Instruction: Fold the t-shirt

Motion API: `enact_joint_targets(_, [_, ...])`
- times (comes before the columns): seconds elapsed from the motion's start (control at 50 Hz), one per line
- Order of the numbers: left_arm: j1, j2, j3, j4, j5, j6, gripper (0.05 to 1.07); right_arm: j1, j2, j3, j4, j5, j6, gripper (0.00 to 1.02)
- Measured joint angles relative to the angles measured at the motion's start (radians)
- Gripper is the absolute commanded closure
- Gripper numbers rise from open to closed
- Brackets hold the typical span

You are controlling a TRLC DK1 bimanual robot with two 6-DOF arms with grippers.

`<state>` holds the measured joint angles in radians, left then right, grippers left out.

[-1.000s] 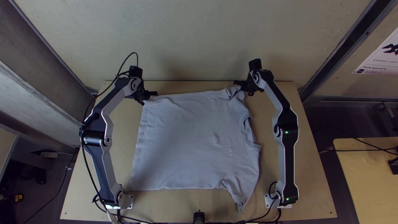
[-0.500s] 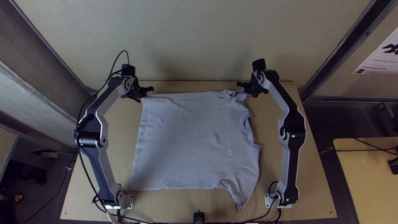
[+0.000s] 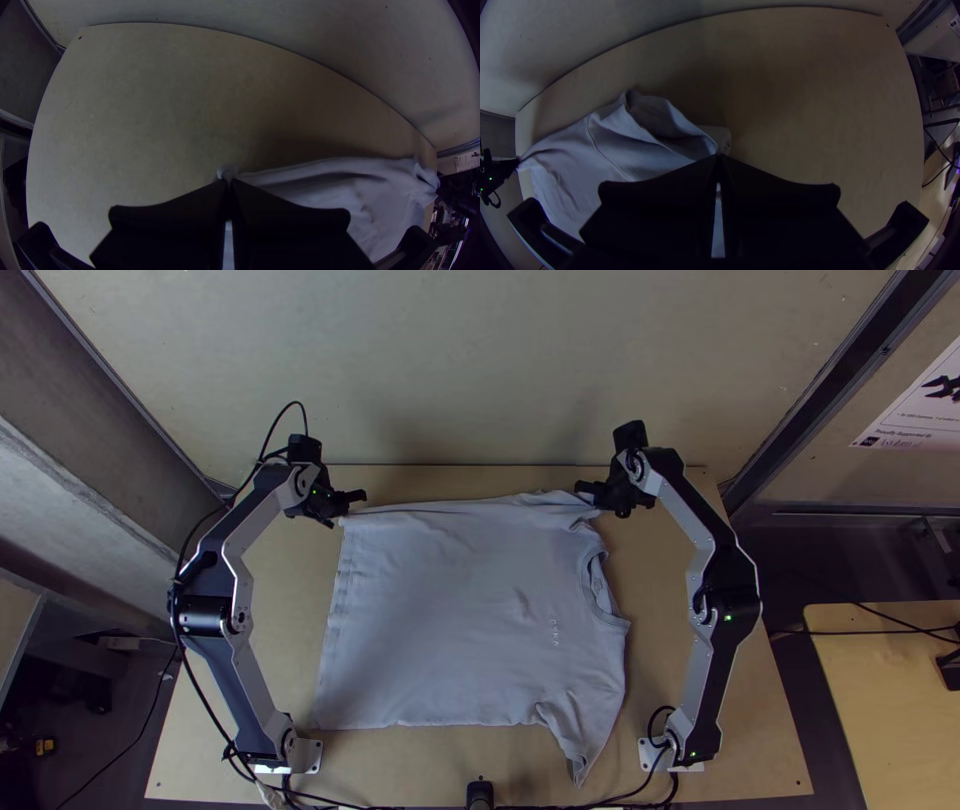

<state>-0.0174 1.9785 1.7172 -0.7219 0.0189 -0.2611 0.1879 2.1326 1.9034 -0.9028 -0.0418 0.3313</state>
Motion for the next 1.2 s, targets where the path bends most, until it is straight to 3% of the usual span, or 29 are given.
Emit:
enact_joint_targets(0.76, [-0.046, -0.283, -0.429, 0.19, 0.0, 0.01, 1.05, 0.041, -0.385, -0.513, 0.08, 0.053, -0.003, 1.0])
enact_joint_targets(1.2, [-0.008, -0.346, -0.599, 0.243, 0.005, 0.056, 1.05, 0.048, -0.491, -0.723, 0.147, 0.076, -0.003, 1.0])
